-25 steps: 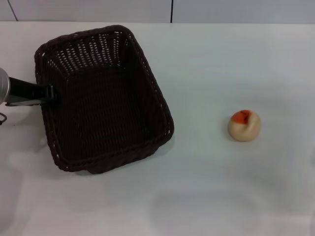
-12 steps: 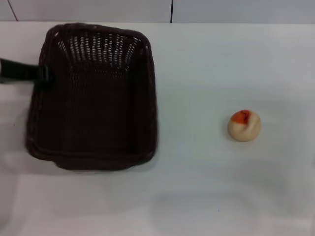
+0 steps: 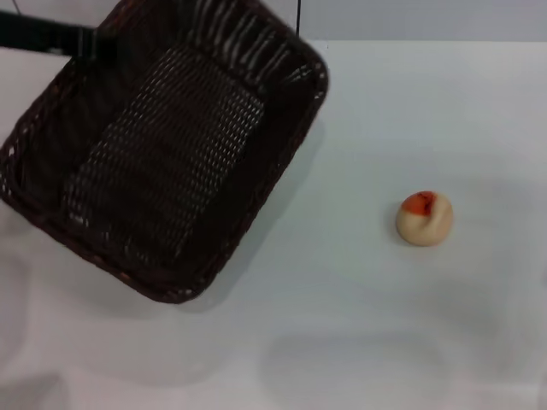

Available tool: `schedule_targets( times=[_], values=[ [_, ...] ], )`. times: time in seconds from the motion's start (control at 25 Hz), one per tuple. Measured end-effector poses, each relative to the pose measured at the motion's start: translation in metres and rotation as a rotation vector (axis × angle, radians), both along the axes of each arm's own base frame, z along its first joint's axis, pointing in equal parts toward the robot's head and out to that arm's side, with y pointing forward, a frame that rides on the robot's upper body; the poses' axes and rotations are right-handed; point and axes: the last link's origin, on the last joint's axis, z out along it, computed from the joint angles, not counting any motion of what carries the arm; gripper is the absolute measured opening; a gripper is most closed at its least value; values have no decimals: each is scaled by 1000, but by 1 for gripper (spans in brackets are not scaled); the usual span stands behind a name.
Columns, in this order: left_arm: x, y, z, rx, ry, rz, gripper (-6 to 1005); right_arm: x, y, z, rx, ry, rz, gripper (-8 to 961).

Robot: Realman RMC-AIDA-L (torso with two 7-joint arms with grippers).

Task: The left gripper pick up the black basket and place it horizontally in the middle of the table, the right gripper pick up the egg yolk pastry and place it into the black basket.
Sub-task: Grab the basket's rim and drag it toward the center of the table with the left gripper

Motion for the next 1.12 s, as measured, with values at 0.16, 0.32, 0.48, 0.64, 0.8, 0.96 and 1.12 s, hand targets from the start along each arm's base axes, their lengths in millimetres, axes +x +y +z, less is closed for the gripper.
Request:
schedule_targets(
  times=[0.16, 0.32, 0.48, 0.64, 0.8, 0.96, 1.12],
  values=[
    [14, 8, 6, -24, -15, -116, 199, 5, -4, 0, 10, 26, -27, 520],
    [24, 15, 2, -92, -10, -228, 199, 10, -12, -1, 12, 51, -50, 520],
    [31, 23, -5, -159, 12, -331, 199, 15, -22, -2, 27, 82, -78, 520],
    [50, 24, -10, -221, 26, -479, 198, 23, -34, -4, 33, 103, -114, 520],
    [71, 23, -14, -270, 72, -627, 198, 30, -46, -5, 40, 127, -149, 520],
    [83, 23, -24, -317, 149, -738, 198, 33, -58, -8, 45, 144, -173, 520],
    [85, 21, -38, -368, 244, -824, 198, 31, -65, -11, 40, 126, -195, 520]
  ],
)
